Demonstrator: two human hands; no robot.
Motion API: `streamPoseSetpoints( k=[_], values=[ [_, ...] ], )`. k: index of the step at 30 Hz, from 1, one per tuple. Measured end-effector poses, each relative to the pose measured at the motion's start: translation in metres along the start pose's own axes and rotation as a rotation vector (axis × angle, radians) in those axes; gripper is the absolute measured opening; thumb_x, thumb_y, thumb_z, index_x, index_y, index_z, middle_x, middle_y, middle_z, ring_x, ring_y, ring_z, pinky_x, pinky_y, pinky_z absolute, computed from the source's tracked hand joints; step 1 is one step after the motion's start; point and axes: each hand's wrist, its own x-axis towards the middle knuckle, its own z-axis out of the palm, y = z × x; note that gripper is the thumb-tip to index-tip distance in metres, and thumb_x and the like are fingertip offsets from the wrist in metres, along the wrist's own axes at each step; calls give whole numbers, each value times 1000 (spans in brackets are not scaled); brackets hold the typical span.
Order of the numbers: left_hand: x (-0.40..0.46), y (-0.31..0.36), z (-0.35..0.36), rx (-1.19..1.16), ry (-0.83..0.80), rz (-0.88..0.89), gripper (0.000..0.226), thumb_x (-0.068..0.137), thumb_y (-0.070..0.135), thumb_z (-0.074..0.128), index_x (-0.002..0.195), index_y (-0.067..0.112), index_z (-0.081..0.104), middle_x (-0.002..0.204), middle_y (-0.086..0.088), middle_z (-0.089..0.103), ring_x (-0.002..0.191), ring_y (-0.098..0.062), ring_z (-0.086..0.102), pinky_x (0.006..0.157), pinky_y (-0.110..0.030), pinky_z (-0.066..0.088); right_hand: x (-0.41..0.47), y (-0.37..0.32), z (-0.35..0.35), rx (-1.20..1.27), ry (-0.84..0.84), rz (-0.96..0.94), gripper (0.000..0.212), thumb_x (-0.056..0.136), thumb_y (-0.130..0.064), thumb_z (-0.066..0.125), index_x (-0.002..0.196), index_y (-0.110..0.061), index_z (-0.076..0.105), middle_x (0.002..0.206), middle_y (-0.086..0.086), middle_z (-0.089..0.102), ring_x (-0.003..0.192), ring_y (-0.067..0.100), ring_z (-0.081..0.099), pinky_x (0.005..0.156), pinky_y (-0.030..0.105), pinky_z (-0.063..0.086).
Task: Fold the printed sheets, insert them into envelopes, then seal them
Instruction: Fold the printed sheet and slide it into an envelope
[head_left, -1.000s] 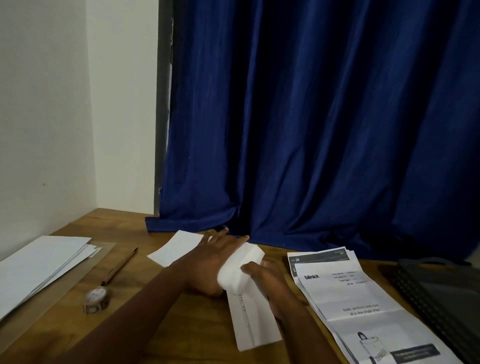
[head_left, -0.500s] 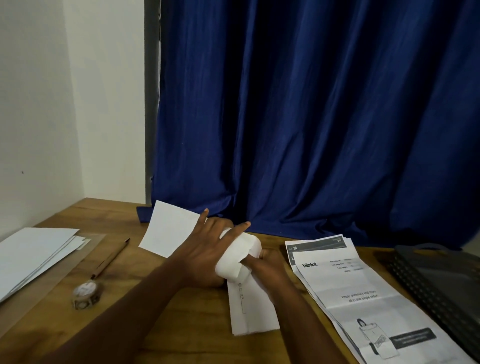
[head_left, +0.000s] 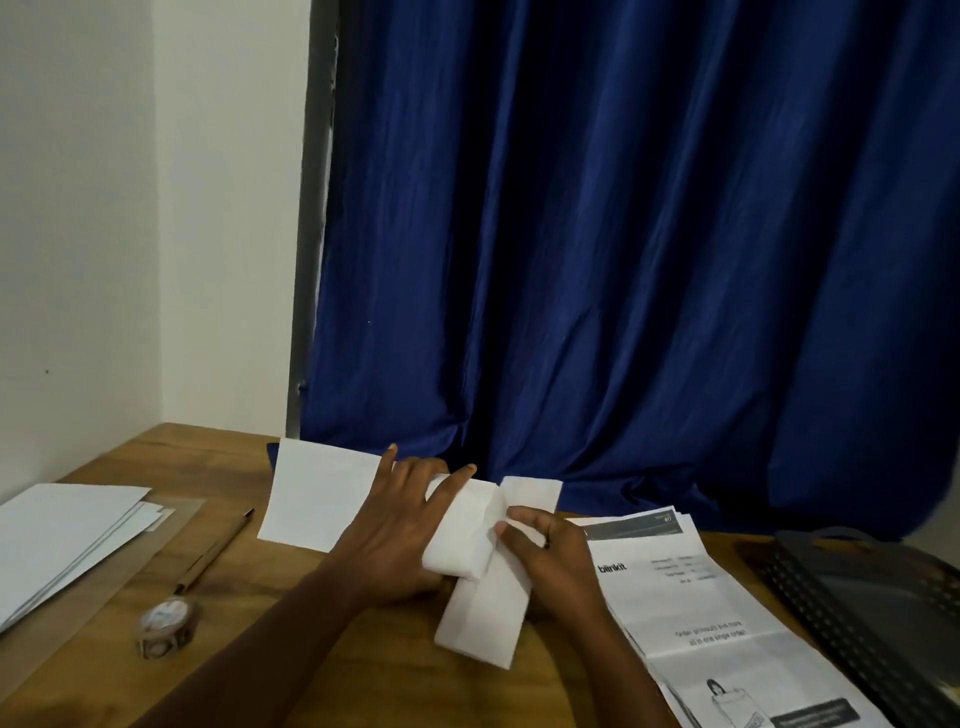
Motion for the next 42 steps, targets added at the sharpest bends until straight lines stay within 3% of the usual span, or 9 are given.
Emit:
streamPoseSetpoints(
  k=[4,7,11,14,21,27,31,34,42],
  values=[
    [-1,1,-7,5,25,-38,120,60,68,73,160,29,17,146,-5,40,136,-26,41,120,-64,13,-16,-22,-35,-75,137,-228,44,96,-7,64,126,-38,63,126,-14,65,121,12,60,108,35,48],
    [0,5,-13,1,98,-50,120,59,73,74,158,23,29,141,-10,48,130,-31,48,119,-66,19,-29,-40,-65,-139,16,-309,77,96,-16,65,151,-53,26,119,-22,68,107,1,67,91,22,55],
    [1,7,-15,29,127,-79,123,56,74,77,158,24,29,142,-10,49,130,-31,48,120,-65,16,-44,-56,-87,-348,-57,-344,33,94,-33,69,120,-49,60,108,-29,71,99,-5,68,85,27,56],
    [1,13,-17,39,90,-79,125,57,75,76,160,26,24,146,-9,45,134,-30,44,122,-63,9,-52,-55,-86,-557,-37,-337,13,93,-50,62,106,-48,63,101,-31,70,93,-5,66,81,28,56],
    [-2,26,-27,15,60,-66,124,63,76,73,162,28,15,151,-9,40,140,-30,39,123,-59,-3,-47,-47,-78,-907,-8,-259,11,99,-54,48,99,-43,46,102,-16,65,93,6,62,80,29,51],
    [-1,33,-26,0,130,-17,127,54,72,82,158,26,26,141,-12,51,131,-32,51,119,-66,18,-33,-40,-78,-934,-157,-95,23,100,-47,49,114,-30,55,106,-9,60,109,18,62,83,29,40],
    [-2,36,-24,-10,124,-1,125,55,74,81,157,29,26,141,-10,51,129,-31,52,120,-66,17,-27,-41,-77,-1006,-295,-35,28,99,-46,49,118,-27,57,124,-3,64,113,19,61,89,32,44],
    [-2,38,-21,-4,115,35,126,54,74,81,157,28,25,140,-9,51,128,-30,52,120,-64,16,-20,-46,-75,-1032,-310,-39,26,95,-49,53,113,-31,58,119,-4,66,108,18,62,86,32,46],
    [-3,48,-20,74,166,163,127,46,76,84,152,20,43,130,-9,60,119,-29,61,114,-62,33,-14,-60,-52,-832,-46,-84,47,65,-53,84,94,-36,51,91,-17,60,87,8,60,72,31,47]
  ],
)
